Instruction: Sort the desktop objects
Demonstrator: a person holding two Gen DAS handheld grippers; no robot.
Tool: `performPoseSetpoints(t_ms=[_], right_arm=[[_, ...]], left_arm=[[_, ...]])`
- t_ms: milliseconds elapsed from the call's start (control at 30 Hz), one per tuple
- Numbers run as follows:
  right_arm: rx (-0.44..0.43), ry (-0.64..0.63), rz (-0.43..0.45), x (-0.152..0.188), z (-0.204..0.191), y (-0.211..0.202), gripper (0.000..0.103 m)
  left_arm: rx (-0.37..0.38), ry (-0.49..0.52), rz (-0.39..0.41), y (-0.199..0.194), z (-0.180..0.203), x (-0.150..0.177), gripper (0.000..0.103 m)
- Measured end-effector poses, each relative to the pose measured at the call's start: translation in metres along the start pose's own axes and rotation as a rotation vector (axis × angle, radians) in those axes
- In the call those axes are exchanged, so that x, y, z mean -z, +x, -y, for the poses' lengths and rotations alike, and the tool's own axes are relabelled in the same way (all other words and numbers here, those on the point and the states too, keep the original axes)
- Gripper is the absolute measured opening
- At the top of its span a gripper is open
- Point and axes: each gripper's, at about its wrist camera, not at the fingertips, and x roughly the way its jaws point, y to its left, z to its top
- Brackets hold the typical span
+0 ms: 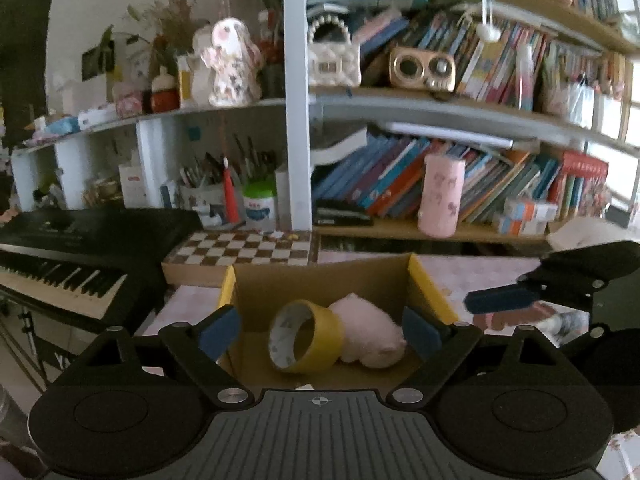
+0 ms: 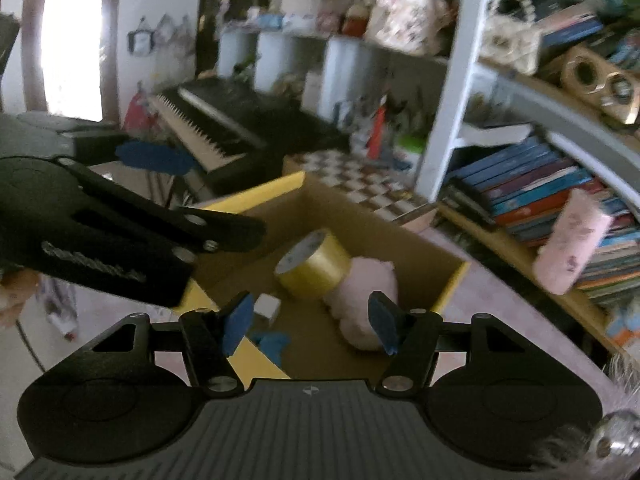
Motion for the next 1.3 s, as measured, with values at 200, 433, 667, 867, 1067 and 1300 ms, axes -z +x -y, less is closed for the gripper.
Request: performPoseSetpoints(t_ms=[200,433,667,867,1067,1300], right_arm=[[0.091,0.050,0.087,0.017,-0.002,-0.041,0.065],[0.218,0.174,0.144,0.046,-0.009,-0.085,0.066],[0.293,0.286,0.151,0.081,-0.028,-0.118,0.070],[0.332,0.326,0.130,0.108,-0.053,-0.134,0.070],[0.375,0.391,0.117,0.128,-0.078,-0.148,0.071],[0.416,0.477,0.123,0.147,-0.110,-0.166,0.073]], left_arm=[[0.003,-0.017,0.031,-0.033,0.006,0.007,0.095],[0.013,-0.031,0.044,-0.072,0.014,0.024,0.095],[0.022,-0.083,0.010,-0.099,0.015,0.050,0.095],[0.013,-0.110,-0.034,-0.118,0.013,0.079,0.095],[-0.002,-0.109,-0.037,-0.138,0.016,0.100,0.095],[-0.036,-0.150,0.022,-0.165,0.024,0.123,0.095]])
